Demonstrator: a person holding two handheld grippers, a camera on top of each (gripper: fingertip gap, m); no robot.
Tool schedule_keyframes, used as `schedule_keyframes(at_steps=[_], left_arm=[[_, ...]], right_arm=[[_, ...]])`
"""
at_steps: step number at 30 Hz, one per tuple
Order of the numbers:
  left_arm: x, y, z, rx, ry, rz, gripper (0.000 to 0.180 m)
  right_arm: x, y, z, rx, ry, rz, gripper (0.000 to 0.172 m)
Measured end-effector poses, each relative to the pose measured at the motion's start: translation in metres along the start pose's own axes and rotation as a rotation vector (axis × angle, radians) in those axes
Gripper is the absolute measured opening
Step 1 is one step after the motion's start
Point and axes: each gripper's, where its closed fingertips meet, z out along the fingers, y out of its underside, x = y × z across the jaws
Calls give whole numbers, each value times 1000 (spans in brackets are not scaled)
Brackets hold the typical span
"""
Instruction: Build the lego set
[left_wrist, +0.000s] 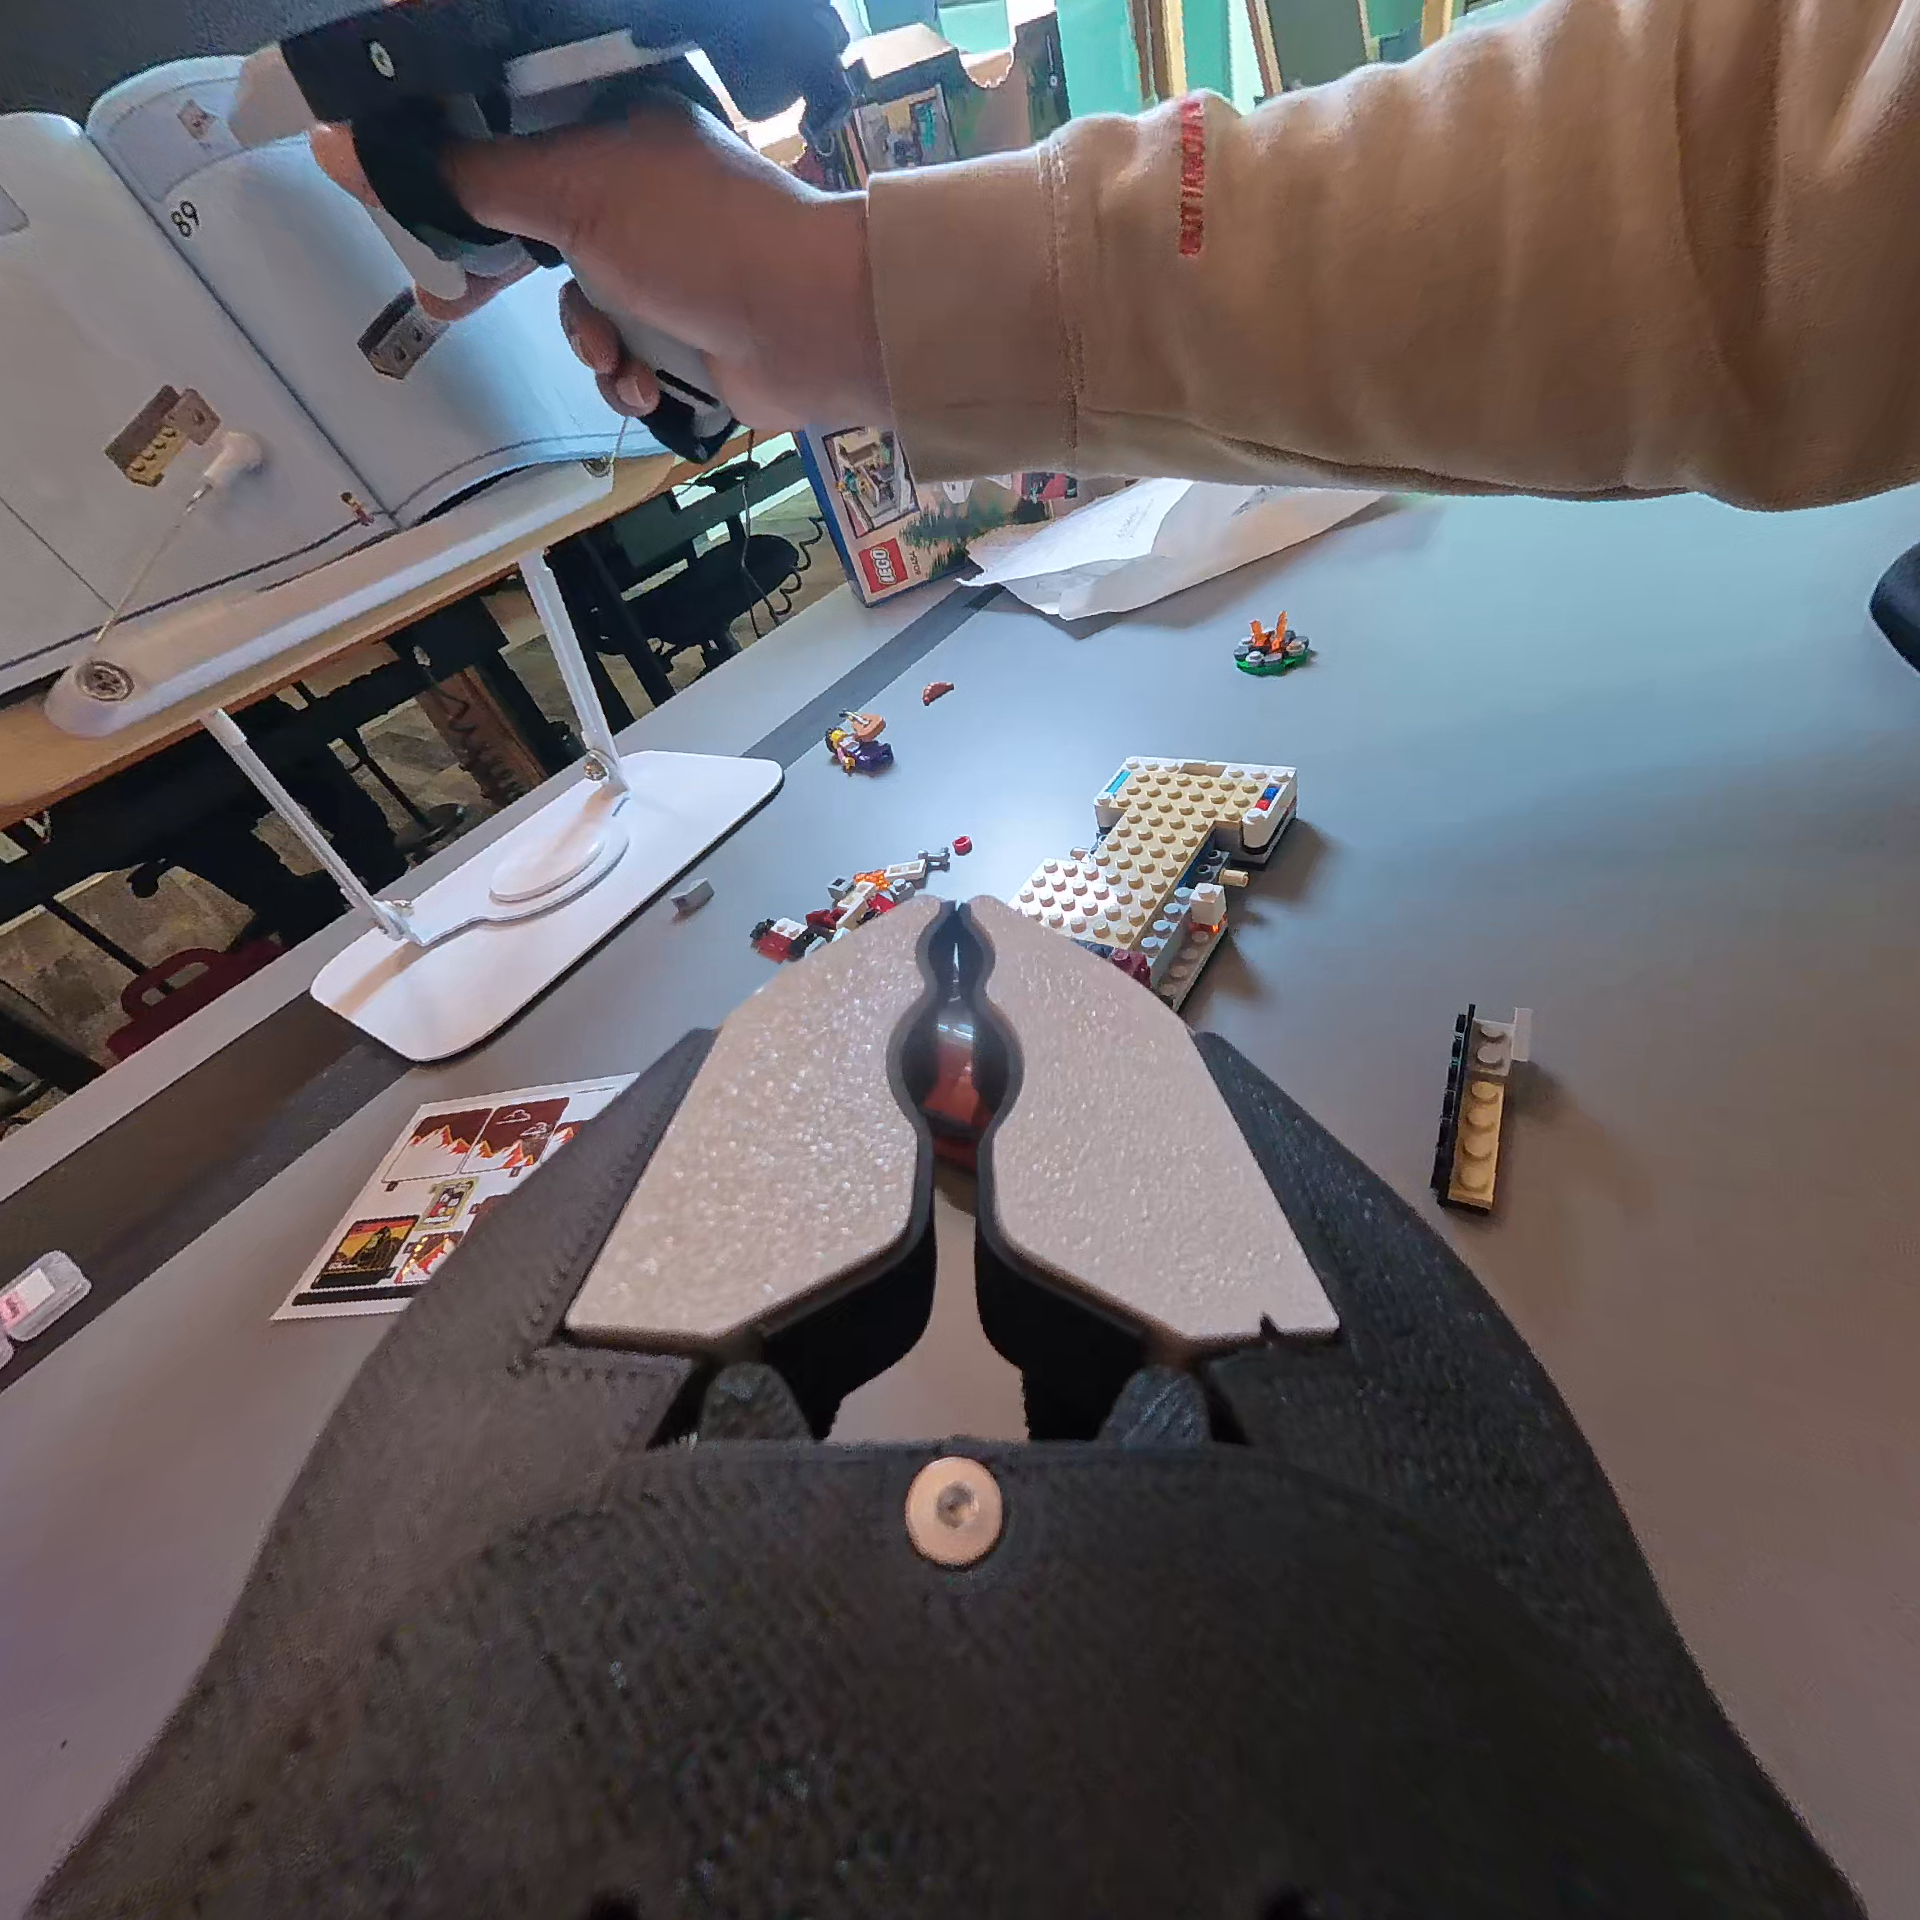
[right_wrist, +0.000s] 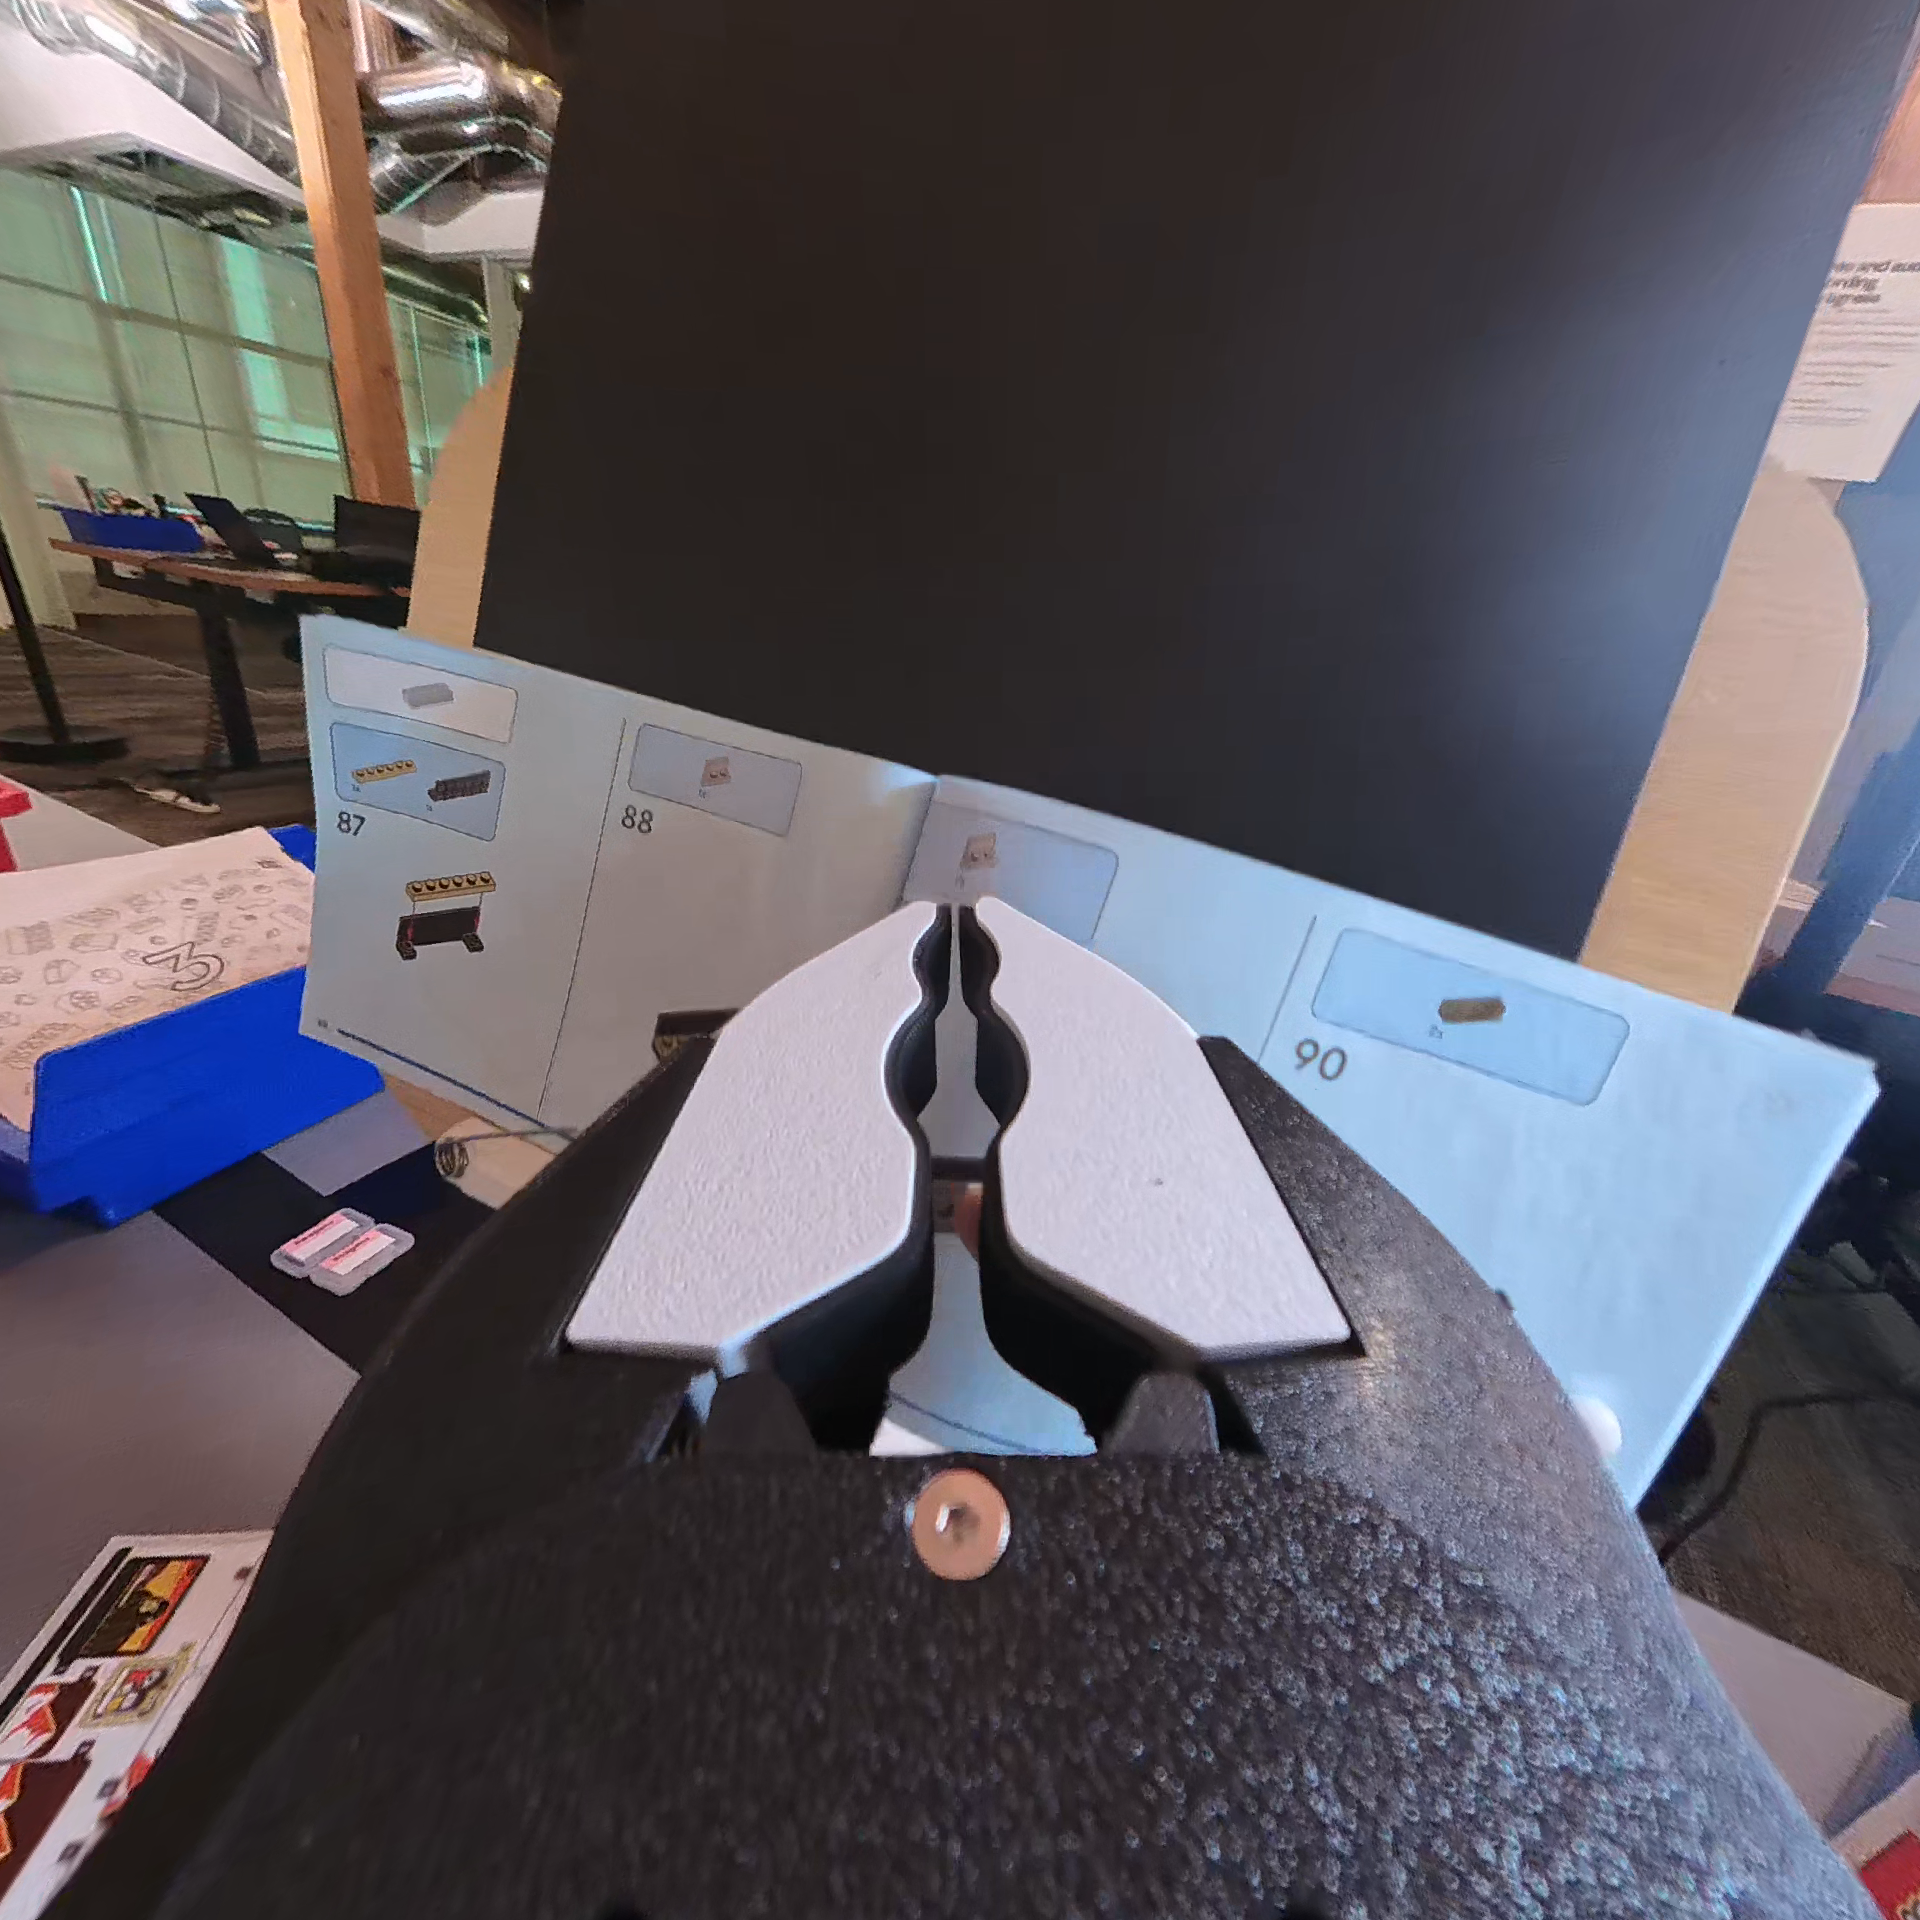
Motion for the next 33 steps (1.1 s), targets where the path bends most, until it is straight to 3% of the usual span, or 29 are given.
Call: schedule_keyframes(at_steps=[10,25,33], left_arm=[[3,4,2,-16,19,3,0],[-5,4,1,-17,-15,-4,0],[-18,-9,-6,23,-83,-24,0]], right_arm=[[-4,63,-30,-68,2,19,2],[4,64,-44,-47,2,21,6],[46,56,-67,-30,78,7,8]])
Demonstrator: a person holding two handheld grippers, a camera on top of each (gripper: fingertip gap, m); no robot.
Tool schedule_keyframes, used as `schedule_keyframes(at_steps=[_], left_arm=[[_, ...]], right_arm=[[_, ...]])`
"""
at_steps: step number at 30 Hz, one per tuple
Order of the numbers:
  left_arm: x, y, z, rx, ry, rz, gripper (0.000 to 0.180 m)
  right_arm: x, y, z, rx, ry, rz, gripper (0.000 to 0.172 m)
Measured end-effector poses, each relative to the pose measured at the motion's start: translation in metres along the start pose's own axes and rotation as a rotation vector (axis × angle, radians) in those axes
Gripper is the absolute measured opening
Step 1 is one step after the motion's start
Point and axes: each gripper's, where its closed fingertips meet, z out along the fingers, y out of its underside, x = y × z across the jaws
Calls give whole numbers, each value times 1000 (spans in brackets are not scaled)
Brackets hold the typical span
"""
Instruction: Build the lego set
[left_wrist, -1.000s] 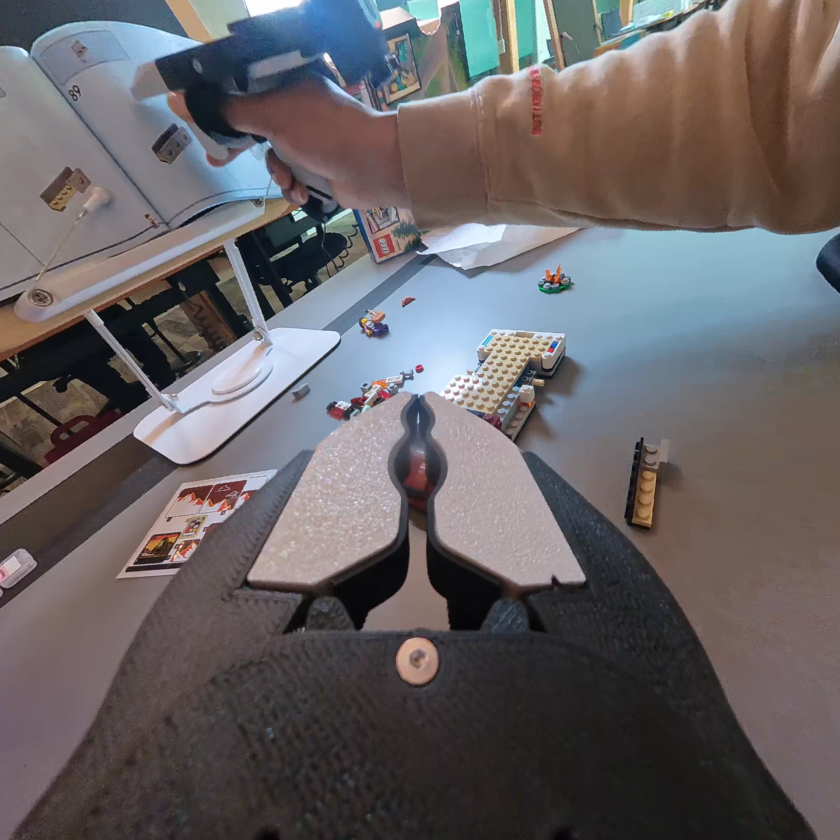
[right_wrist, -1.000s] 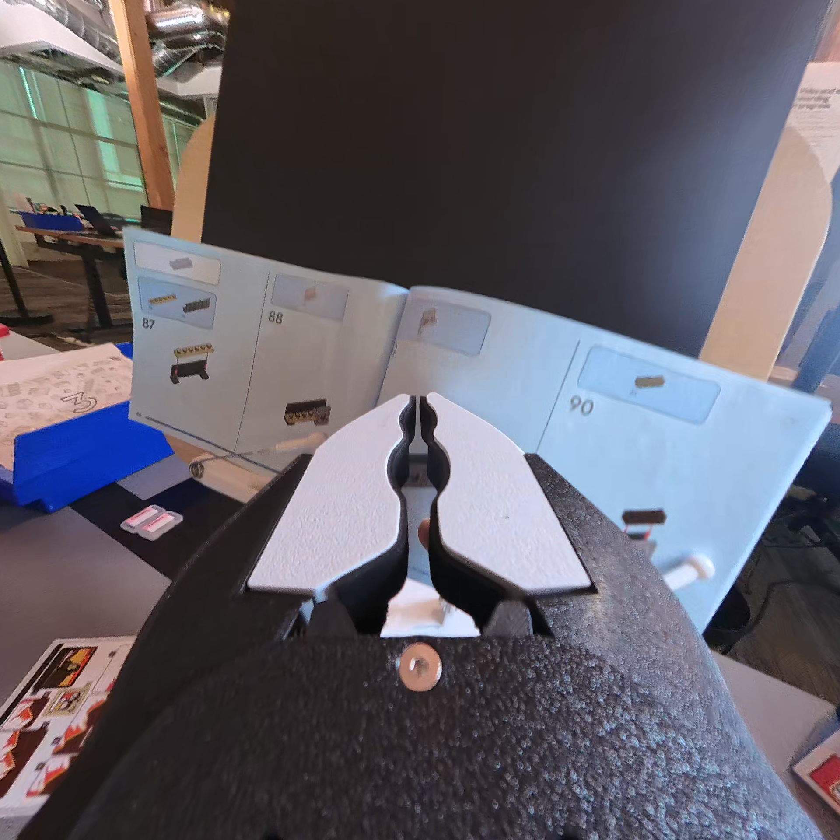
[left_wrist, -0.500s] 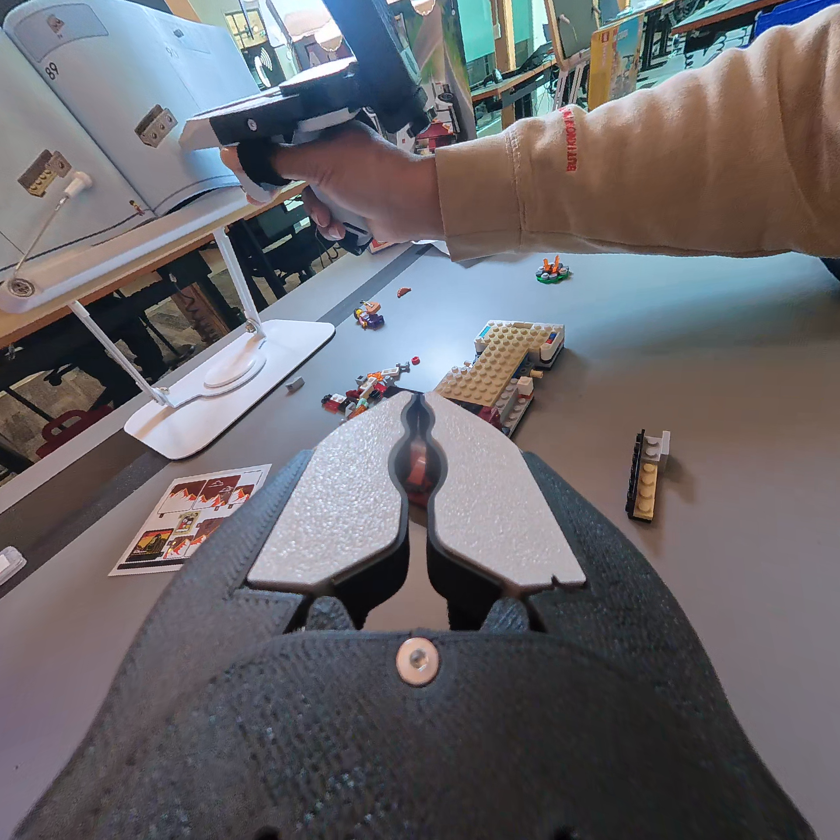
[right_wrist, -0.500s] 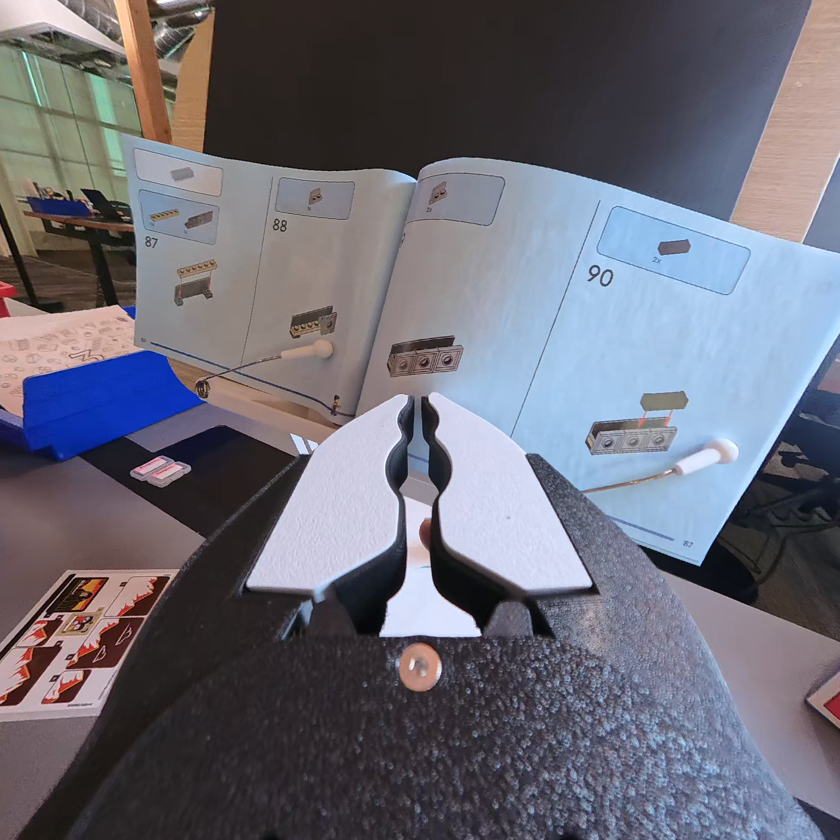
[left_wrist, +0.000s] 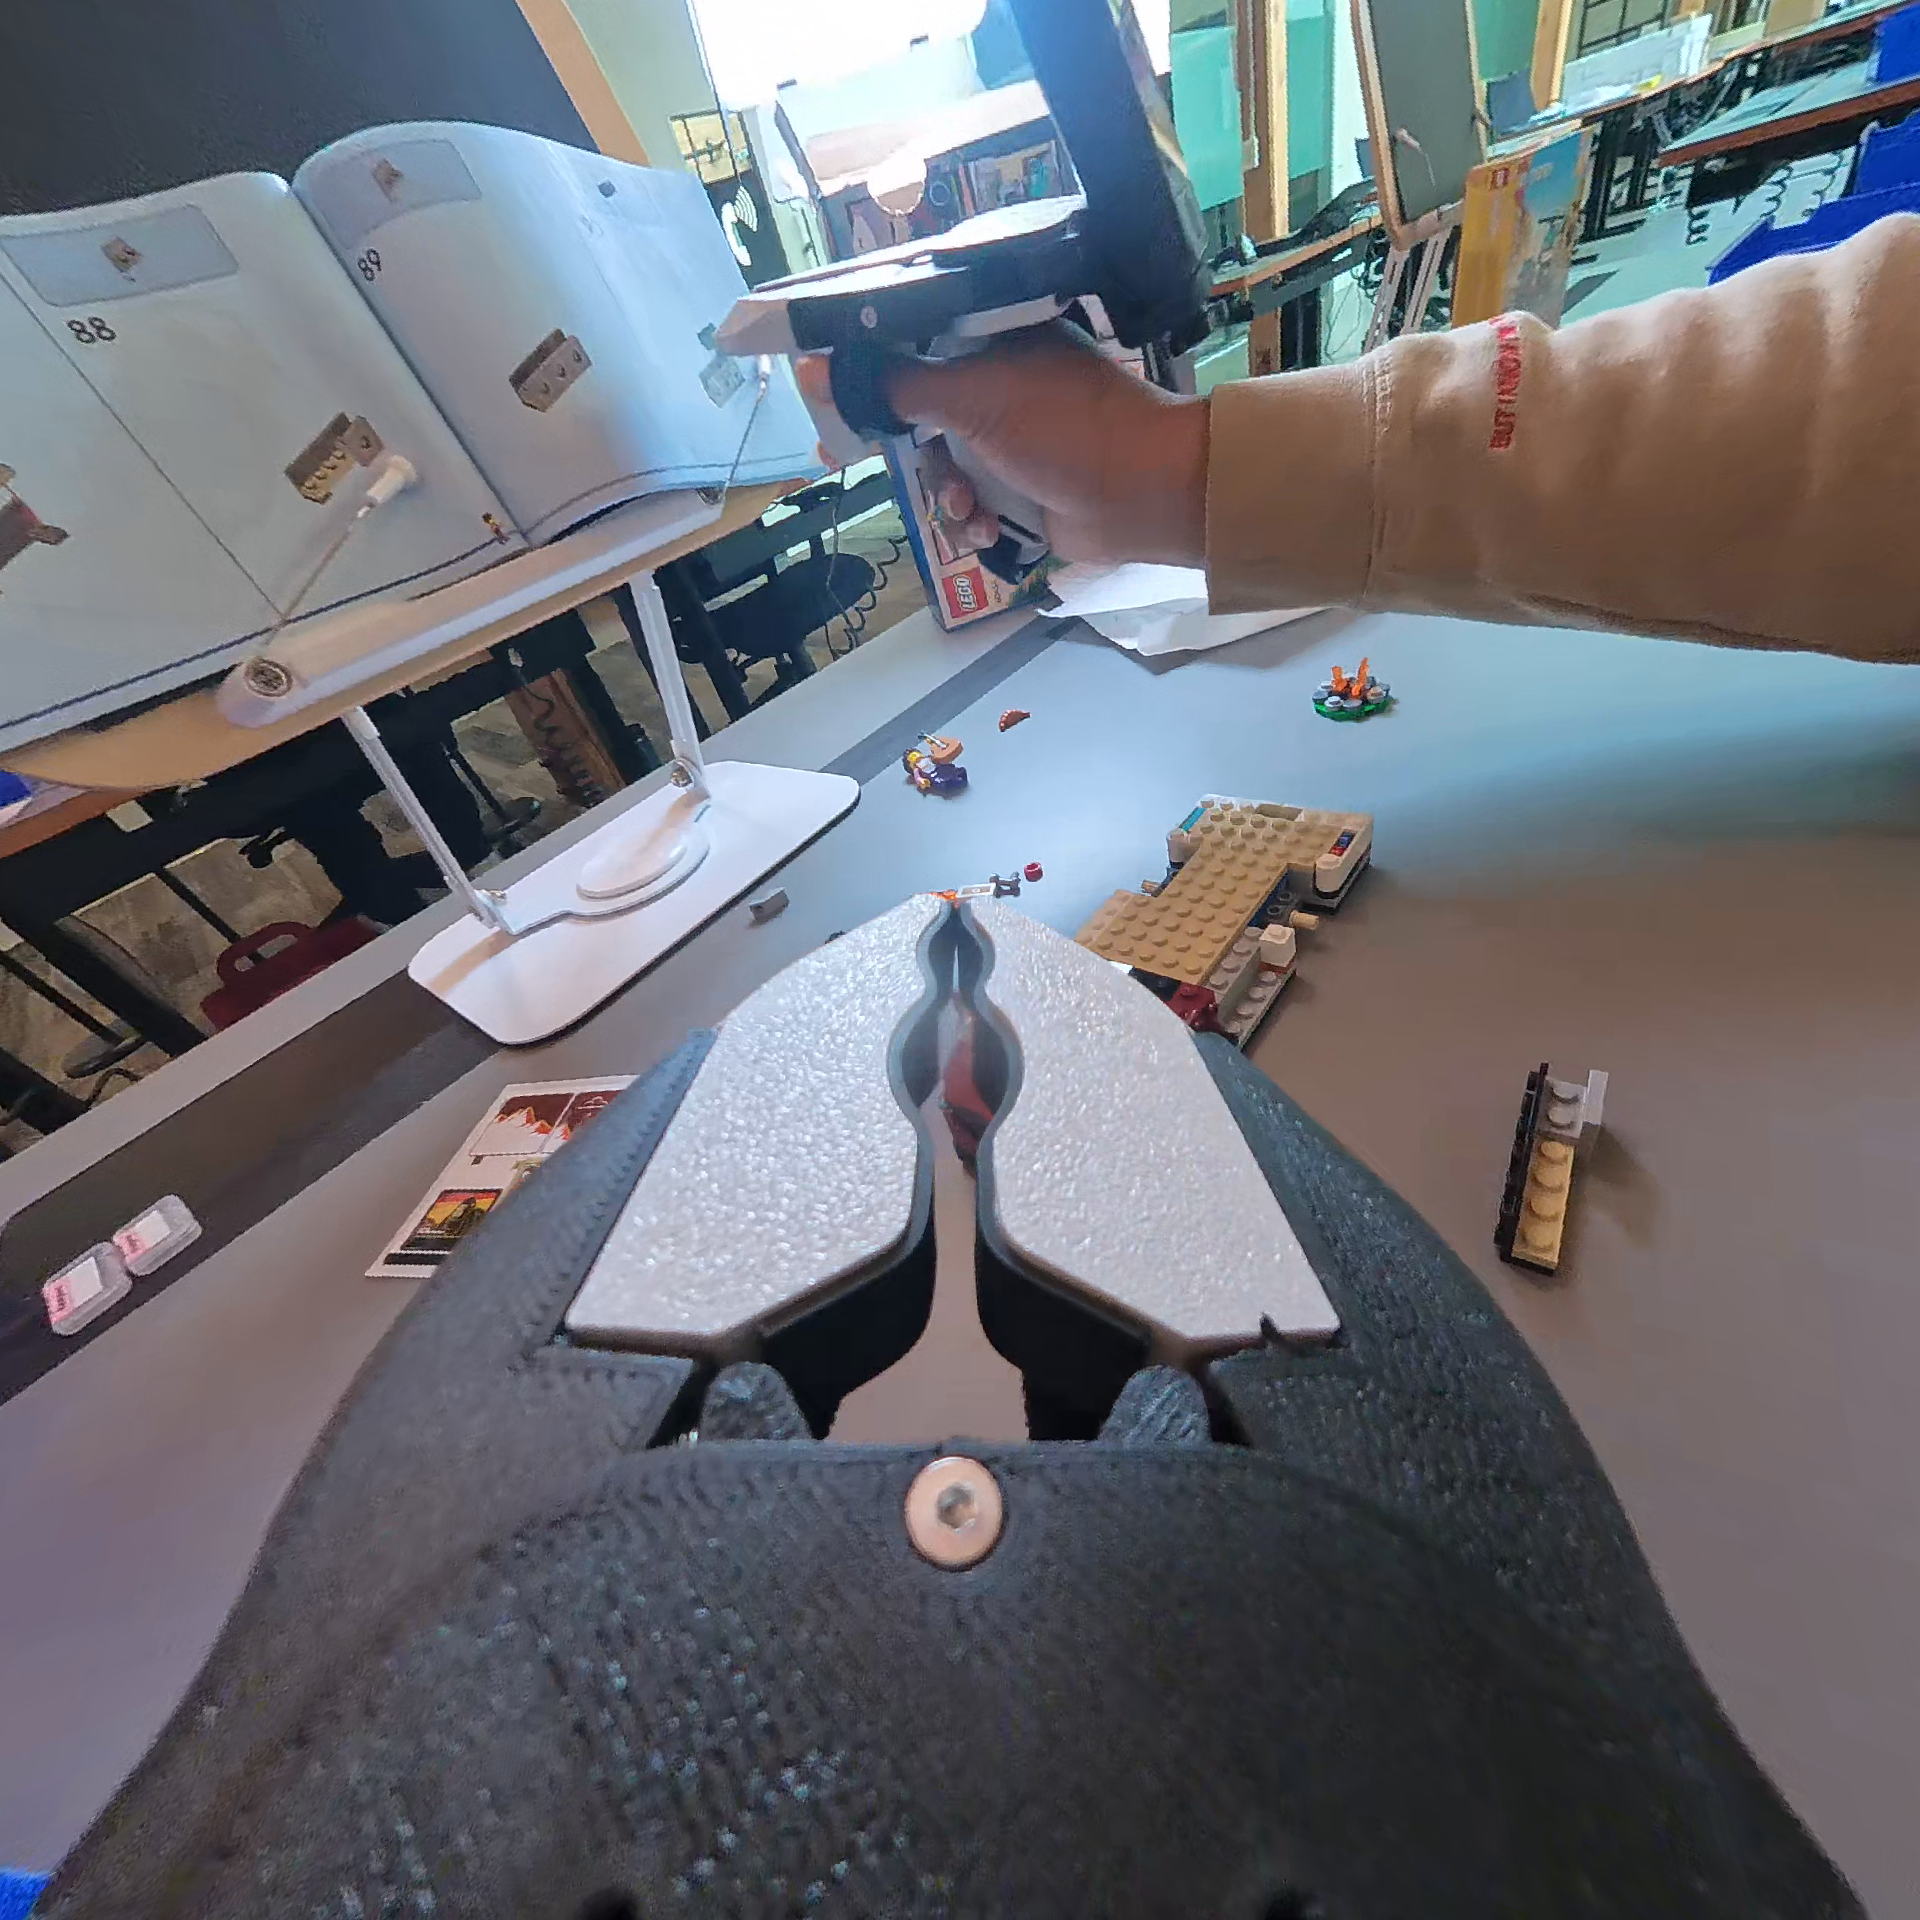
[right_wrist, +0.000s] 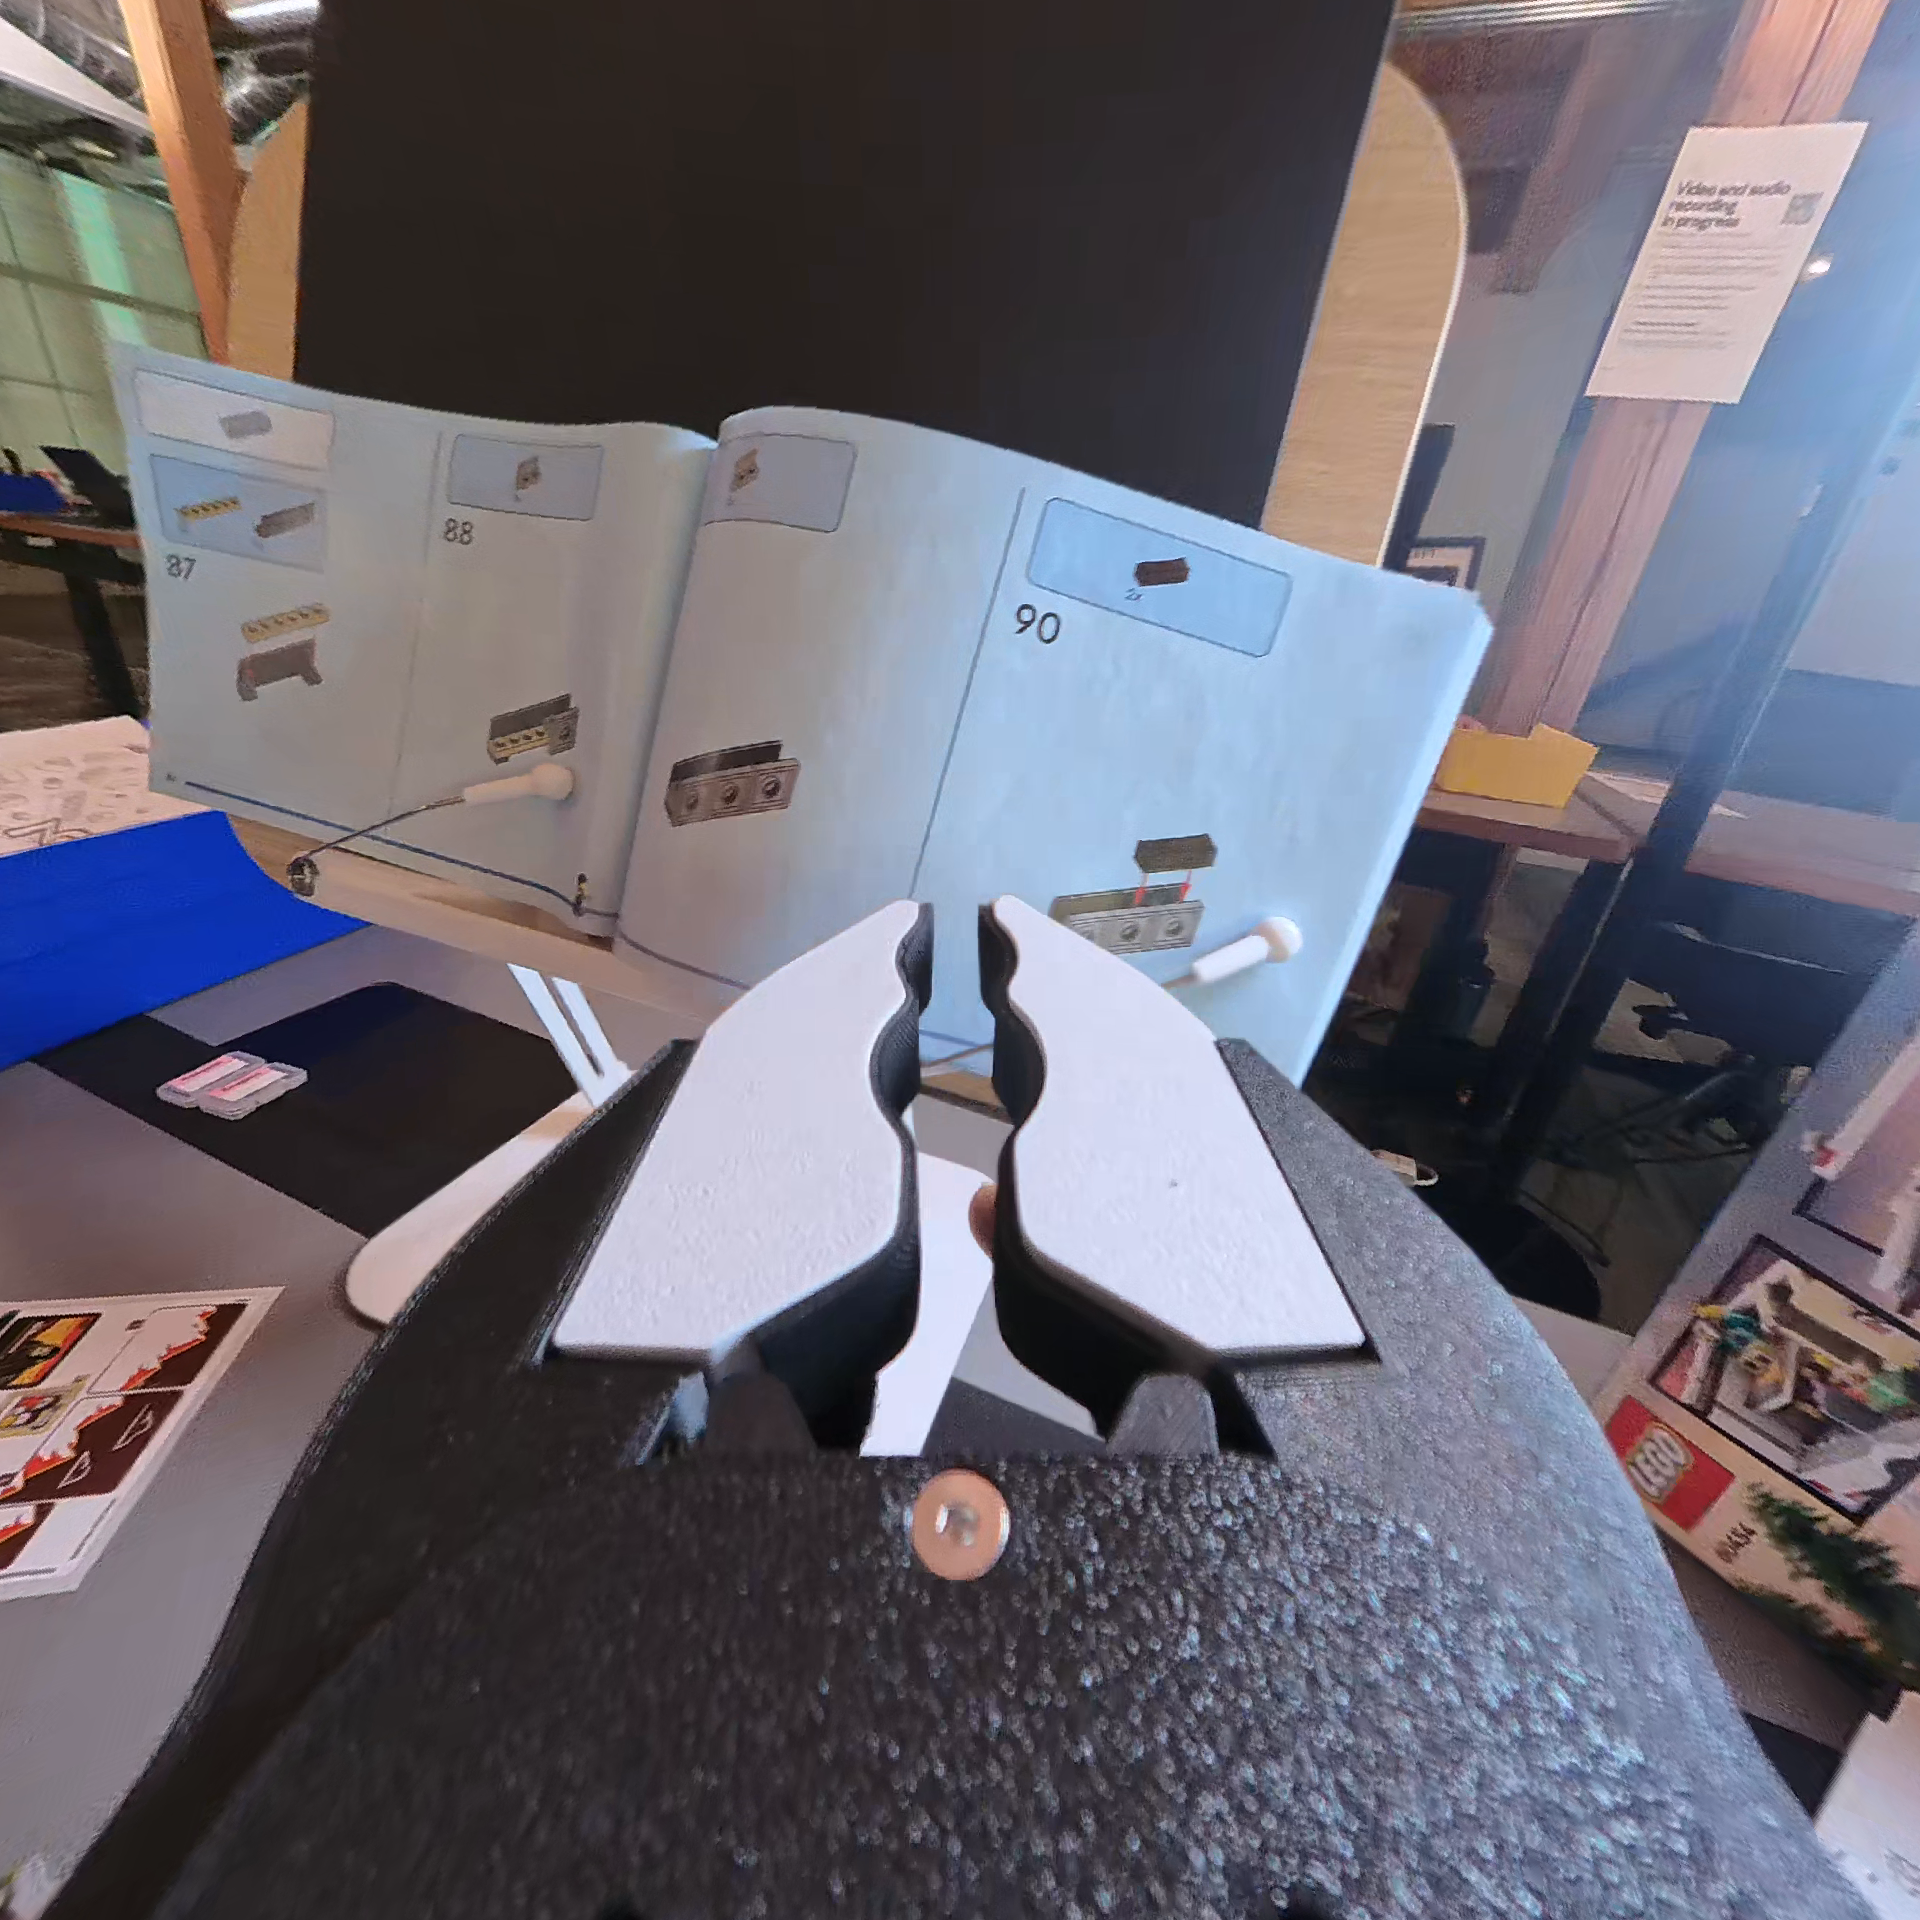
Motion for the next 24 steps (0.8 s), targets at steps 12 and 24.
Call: schedule_keyframes(at_steps=[12,24], left_arm=[[-51,-33,-50,-8,-225,-37,6],[-164,16,-156,-292,-572,-218,24]], right_arm=[[21,-46,17,46,-11,-60,16],[27,-44,20,47,-41,-53,20]])
